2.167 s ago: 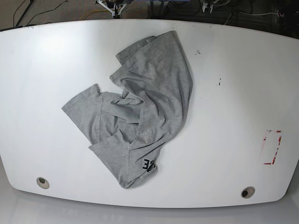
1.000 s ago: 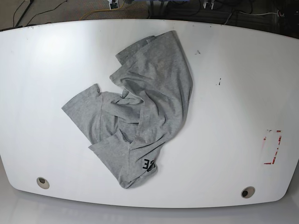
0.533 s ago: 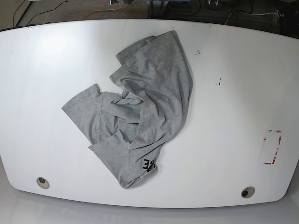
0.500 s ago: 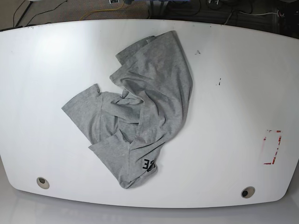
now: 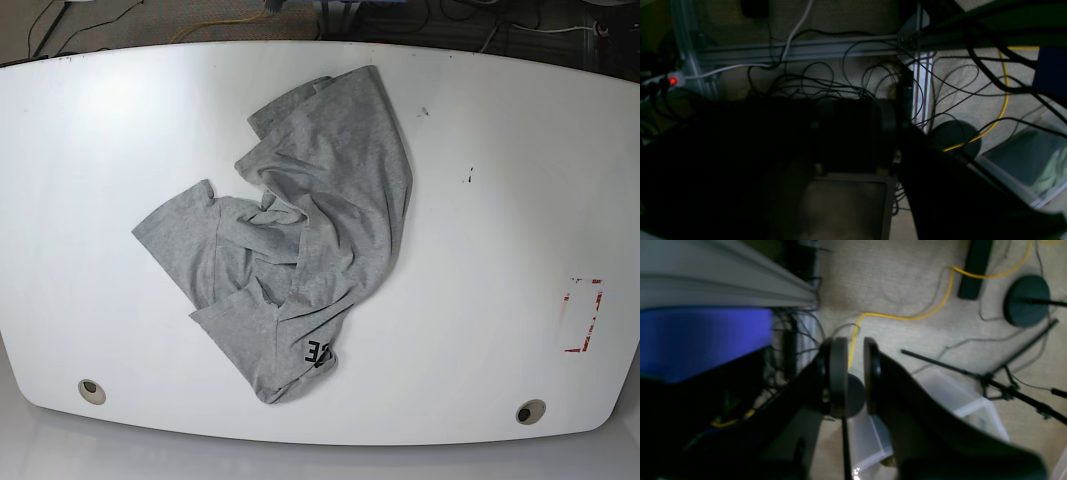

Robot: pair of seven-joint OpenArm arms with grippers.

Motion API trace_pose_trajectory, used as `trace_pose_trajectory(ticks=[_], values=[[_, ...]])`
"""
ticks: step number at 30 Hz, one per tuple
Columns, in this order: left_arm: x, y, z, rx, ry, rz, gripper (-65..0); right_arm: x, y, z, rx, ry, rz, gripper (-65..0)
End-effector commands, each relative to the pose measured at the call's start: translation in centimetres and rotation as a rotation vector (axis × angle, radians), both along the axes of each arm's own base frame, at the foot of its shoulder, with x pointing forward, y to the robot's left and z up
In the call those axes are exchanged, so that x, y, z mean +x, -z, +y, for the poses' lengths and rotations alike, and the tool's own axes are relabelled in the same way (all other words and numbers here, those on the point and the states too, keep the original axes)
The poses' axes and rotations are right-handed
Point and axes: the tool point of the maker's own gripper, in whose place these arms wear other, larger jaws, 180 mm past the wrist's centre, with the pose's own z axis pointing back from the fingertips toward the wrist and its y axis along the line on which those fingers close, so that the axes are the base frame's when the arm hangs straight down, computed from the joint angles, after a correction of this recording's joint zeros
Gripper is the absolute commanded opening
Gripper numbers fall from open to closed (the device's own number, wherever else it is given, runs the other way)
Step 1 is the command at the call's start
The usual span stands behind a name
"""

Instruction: Layout the t-shirt on the table in an organized manner, then fold the t-shirt properly

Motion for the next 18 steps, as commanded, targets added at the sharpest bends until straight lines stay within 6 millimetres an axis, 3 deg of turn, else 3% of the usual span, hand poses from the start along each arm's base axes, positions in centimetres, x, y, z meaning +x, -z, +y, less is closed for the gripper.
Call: trace_pose_trajectory(ticks=[1, 5, 18], values=[[-1.0, -1.0, 1.3, 0.017, 0.005, -0.003, -47.2, -0.3, -1.1, -0.7, -0.003, 0.035, -0.022, -62.0], [-1.3, -2.3, 1.6, 0.017, -0.011, -0.025, -47.2, 0.0, -2.4, -2.0, -0.009, 0.047, -0.050, -64.8], [-1.3, -8.3, 1.1, 0.018, 0.038, -0.116, -47.2, -0.8, -5.8, -0.8, 0.060, 0.030, -0.079, -64.5]])
